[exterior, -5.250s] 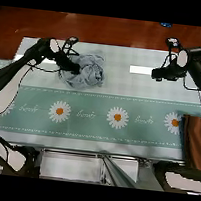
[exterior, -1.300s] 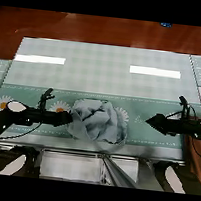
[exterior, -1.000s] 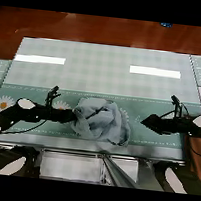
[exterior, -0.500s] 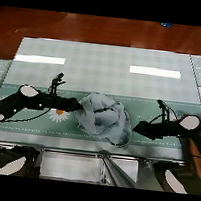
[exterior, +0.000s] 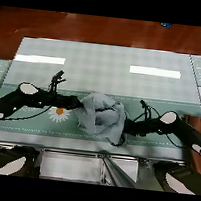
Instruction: Fold the shirts.
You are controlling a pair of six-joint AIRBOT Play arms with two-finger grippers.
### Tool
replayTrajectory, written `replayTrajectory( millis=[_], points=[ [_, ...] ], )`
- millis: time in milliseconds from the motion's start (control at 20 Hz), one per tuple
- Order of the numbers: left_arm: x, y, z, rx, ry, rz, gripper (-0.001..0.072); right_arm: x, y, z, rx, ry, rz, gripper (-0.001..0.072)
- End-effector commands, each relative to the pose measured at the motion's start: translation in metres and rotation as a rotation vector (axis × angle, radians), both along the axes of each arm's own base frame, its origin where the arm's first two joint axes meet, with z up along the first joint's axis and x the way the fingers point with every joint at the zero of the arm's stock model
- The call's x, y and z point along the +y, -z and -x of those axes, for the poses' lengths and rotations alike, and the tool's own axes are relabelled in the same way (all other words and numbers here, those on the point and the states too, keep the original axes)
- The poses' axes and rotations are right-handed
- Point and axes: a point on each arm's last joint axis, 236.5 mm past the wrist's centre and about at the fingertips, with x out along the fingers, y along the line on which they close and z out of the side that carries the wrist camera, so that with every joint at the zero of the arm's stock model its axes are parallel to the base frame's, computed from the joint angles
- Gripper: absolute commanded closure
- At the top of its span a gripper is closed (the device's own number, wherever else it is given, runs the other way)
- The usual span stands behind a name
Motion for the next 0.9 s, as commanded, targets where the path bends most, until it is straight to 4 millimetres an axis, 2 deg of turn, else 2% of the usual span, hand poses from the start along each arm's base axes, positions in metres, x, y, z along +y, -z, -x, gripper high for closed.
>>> replayTrajectory(
  millis=[0,50,100,150,200,250,300,350,400,500,600,650,750,850],
  points=[
    [0.02,-0.036,-0.043,-0.071,-0.105,0.044,0.0686,0.017,-0.044,-0.05,-0.147,-0.042,-0.071,0.0694],
    [0.031,-0.064,-0.063,-0.117,-0.15,0.089,0.0686,0.008,-0.071,-0.078,-0.227,-0.033,-0.058,0.0694],
    [0.044,-0.098,-0.083,-0.182,-0.197,0.133,0.0686,-0.006,-0.108,-0.111,-0.332,-0.013,-0.032,0.0694],
    [0.06,-0.14,-0.104,-0.272,-0.25,0.173,0.0686,-0.025,-0.153,-0.144,-0.449,0.018,0.0,0.0694],
    [0.077,-0.185,-0.12,-0.375,-0.3,0.204,0.0686,-0.043,-0.199,-0.17,-0.562,0.051,0.027,0.0694],
    [0.091,-0.229,-0.13,-0.472,-0.336,0.228,0.0686,-0.058,-0.255,-0.187,-0.683,0.072,0.031,0.0694],
    [0.104,-0.274,-0.134,-0.574,-0.361,0.248,0.0686,-0.067,-0.31,-0.193,-0.8,0.084,0.026,0.0694],
    [0.115,-0.322,-0.131,-0.688,-0.375,0.25,0.0686,-0.076,-0.369,-0.191,-0.949,0.093,0.041,0.0694],
    [0.124,-0.363,-0.123,-0.792,-0.384,0.24,0.0686,-0.086,-0.415,-0.185,-1.075,0.109,0.079,0.0694],
    [0.14,-0.44,-0.095,-0.999,-0.404,0.192,0.0686,-0.106,-0.484,-0.159,-1.267,0.132,0.199,0.0694],
    [0.152,-0.491,-0.064,-1.16,-0.425,0.104,0.0686,-0.121,-0.522,-0.13,-1.371,0.152,0.289,0.0694],
    [0.159,-0.508,-0.05,-1.215,-0.446,0.047,0.0686,-0.13,-0.535,-0.115,-1.41,0.176,0.34,0.0694],
    [0.17,-0.527,-0.023,-1.281,-0.497,-0.071,0.0686,-0.152,-0.55,-0.086,-1.448,0.243,0.439,0.0694],
    [0.167,-0.536,0.005,-1.336,-0.506,-0.152,0.0686,-0.168,-0.559,-0.057,-1.471,0.298,0.507,0.0694]
  ],
)
